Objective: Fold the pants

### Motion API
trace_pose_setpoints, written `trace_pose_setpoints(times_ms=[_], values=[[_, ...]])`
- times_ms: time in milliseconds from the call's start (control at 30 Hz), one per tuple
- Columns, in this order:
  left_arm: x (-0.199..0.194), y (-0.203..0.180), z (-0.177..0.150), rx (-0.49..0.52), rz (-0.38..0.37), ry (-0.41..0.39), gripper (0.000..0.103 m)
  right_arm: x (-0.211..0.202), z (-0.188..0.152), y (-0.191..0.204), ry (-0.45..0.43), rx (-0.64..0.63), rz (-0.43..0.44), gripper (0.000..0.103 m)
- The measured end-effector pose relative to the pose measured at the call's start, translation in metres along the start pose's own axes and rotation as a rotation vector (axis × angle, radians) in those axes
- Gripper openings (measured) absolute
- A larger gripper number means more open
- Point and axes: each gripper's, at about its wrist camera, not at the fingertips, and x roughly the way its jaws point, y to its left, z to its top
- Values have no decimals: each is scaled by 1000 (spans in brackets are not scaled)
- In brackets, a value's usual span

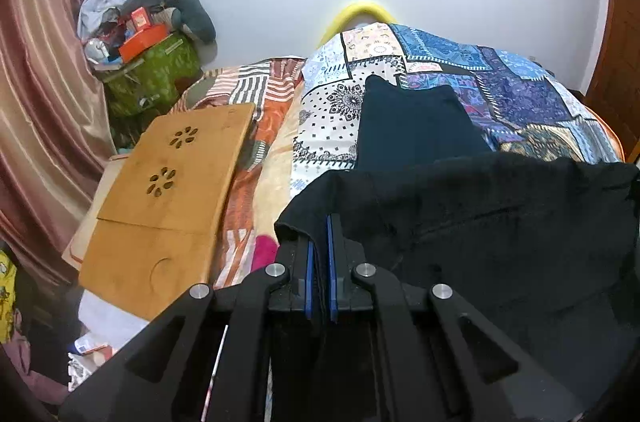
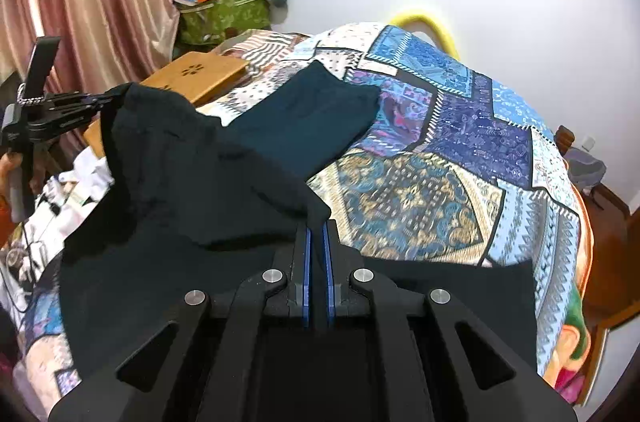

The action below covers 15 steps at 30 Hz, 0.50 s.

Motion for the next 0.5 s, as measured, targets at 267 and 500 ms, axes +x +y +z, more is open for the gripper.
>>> trace_pose_setpoints(times_ms=[267,500], values=[[-48,15,-48,-13,-16,-30,5,-34,-48,36,-13,44,76,5],[-69,33,-111,-50,-43,-16,5,-34,-93,67,25,59,116,5]])
